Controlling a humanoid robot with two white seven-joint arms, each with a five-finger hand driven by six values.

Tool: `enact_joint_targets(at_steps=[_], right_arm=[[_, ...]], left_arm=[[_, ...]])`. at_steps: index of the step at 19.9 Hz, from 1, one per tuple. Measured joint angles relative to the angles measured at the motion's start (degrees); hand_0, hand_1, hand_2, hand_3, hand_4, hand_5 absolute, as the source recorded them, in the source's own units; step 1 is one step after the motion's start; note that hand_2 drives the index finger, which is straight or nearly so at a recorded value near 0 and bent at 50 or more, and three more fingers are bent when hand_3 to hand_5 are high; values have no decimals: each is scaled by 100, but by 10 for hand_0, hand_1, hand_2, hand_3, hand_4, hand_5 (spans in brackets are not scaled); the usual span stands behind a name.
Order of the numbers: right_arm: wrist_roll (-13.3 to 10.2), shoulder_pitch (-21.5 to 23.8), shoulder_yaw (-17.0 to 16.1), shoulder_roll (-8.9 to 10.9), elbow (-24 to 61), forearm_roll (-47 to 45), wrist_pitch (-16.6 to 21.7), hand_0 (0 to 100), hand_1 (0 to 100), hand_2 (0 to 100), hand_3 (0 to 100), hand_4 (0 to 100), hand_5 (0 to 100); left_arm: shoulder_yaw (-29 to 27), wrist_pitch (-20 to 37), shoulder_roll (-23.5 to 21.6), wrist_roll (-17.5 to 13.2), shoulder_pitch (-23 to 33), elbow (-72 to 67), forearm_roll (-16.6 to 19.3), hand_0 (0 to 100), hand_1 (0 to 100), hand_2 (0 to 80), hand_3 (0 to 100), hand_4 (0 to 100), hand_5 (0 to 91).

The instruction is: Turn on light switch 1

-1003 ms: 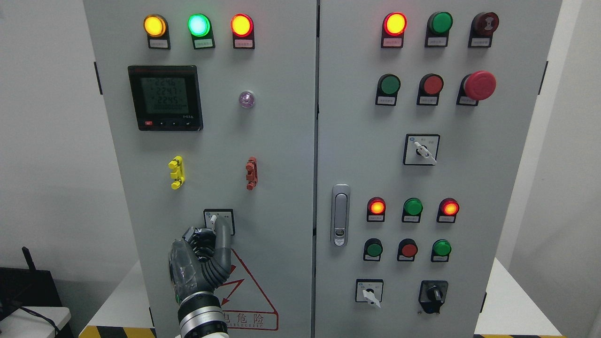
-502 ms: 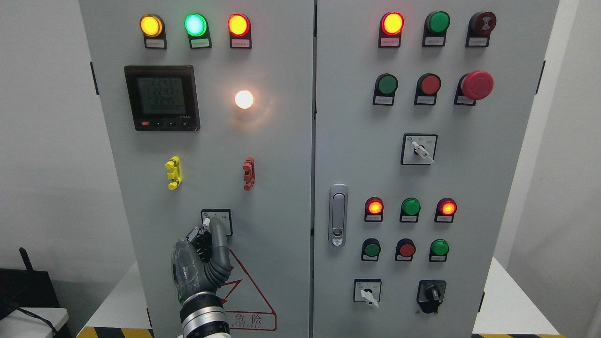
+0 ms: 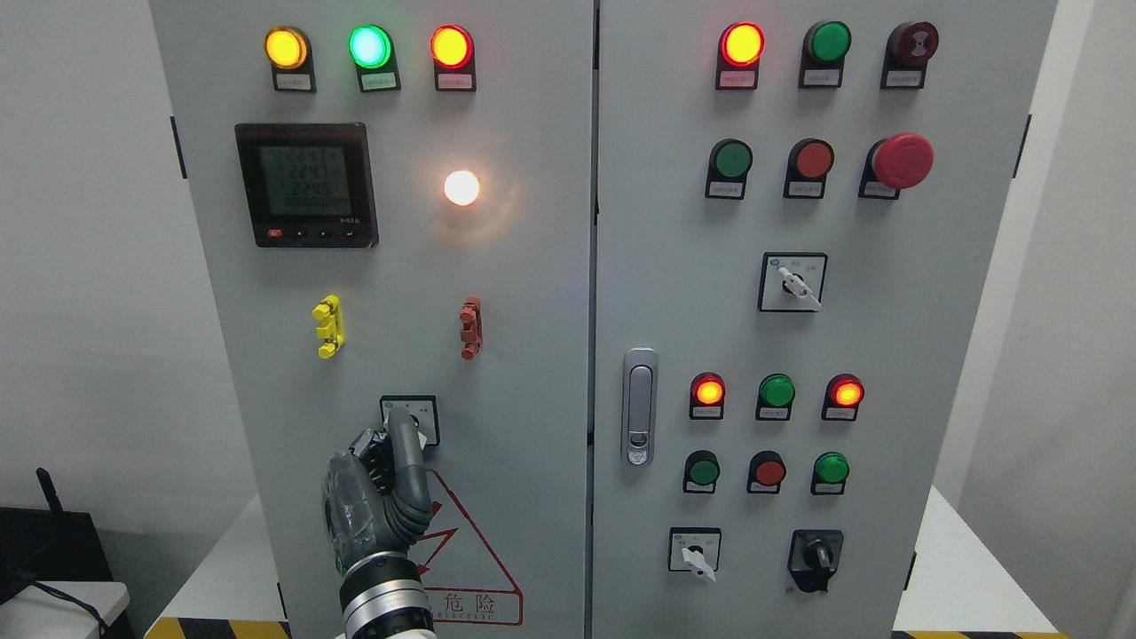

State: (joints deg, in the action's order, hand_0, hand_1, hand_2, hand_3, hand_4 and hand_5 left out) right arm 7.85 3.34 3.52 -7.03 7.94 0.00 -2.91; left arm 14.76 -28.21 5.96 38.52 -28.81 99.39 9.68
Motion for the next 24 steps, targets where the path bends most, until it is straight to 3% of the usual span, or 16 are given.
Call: enact_joint_targets(at_steps=[17,24], right_arm=[[-1,0,0,0,0,0,0,120,389,0,0,0,0],[-2,0,0,0,0,0,0,120,389,0,0,0,0]], left_arm=[[-60,105,26,-18,228,98,9,45,300,593,844,845,706],[-126,566,27,-86,582,207,14,14,339,608,856,855,705]])
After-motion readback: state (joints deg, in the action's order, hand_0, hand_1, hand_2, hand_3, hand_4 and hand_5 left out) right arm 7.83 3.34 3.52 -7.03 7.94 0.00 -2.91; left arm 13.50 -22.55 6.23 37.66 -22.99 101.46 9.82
